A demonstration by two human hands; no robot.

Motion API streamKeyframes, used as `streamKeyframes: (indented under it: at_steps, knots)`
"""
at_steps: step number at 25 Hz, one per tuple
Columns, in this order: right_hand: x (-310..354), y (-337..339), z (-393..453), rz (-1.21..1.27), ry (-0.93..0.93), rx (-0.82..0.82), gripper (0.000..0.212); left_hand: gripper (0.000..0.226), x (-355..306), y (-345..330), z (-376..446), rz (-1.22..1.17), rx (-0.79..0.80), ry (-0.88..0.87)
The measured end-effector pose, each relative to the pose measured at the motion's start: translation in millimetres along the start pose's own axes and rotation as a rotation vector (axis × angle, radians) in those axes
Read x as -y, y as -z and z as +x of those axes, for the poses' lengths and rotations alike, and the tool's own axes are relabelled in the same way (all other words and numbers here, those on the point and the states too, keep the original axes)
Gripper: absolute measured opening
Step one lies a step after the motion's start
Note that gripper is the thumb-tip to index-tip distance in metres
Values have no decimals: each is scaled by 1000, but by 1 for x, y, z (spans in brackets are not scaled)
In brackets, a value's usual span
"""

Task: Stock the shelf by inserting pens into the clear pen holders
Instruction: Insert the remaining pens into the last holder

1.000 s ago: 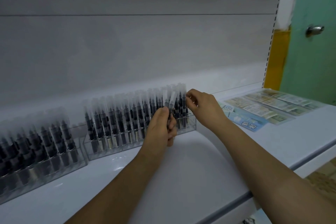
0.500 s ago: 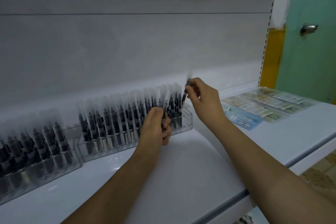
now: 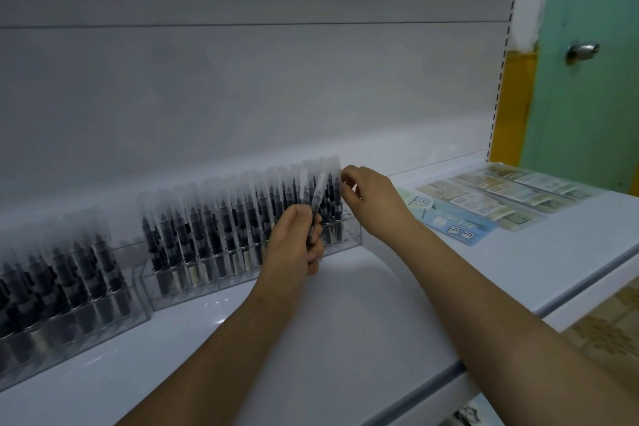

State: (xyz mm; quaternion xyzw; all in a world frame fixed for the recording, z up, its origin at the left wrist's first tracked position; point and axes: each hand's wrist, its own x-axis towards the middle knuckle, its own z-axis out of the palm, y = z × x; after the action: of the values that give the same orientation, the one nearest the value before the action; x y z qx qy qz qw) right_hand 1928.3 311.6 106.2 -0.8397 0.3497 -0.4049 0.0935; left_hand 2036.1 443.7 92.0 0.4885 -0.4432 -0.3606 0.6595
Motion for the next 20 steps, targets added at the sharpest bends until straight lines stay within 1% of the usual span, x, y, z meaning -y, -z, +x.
streamKeyframes:
  at_steps: [2, 3, 4, 5, 7, 8, 9, 10, 11, 12, 13, 14, 15, 16, 18, 20]
  knots:
    - [5, 10, -4, 116, -24, -243, 23, 29, 0, 1, 0, 15, -21, -23]
    - [10, 16, -8, 204, -4, -314, 28, 28, 0, 1, 0, 20, -29, -36]
    - [17, 21, -13, 299, 38, -301, 29, 28, 1, 1, 0, 25, -33, -49]
    - [25, 24, -18, 381, 77, -232, 28, 27, 1, 0, -1, 32, -30, -59]
    - [35, 23, -23, 467, 104, -64, 22, 25, 0, -1, -2, 45, -11, -71]
    - [37, 22, -24, 492, 97, -31, 20, 24, 0, -1, -3, 56, 0, -78]
    - [37, 22, -23, 530, 76, -43, 18, 24, 1, -1, -3, 75, 6, -89]
    - [36, 24, -21, 605, 37, -99, 16, 25, 3, -1, -2, 101, 7, -104]
    - [34, 28, -20, 719, -18, -205, 15, 26, 5, -1, 0, 130, 4, -123]
    - [31, 33, -19, 833, -75, -359, 16, 27, 8, 0, 1, 162, -3, -143]
    - [27, 38, -18, 879, -121, -532, 17, 30, 11, 1, 2, 193, -15, -159]
    - [24, 41, -18, 833, -151, -664, 17, 33, 13, 1, 3, 214, -28, -167]
    - [21, 41, -18, 728, -159, -718, 17, 34, 14, 2, 4, 222, -43, -168]
    - [21, 39, -17, 608, -139, -685, 18, 35, 15, 2, 4, 221, -60, -164]
    - [19, 29, -16, 408, -76, -520, 18, 34, 14, 2, 5, 217, -78, -161]
    - [12, 18, -12, 271, -12, -380, 20, 33, 13, 2, 5, 224, -84, -164]
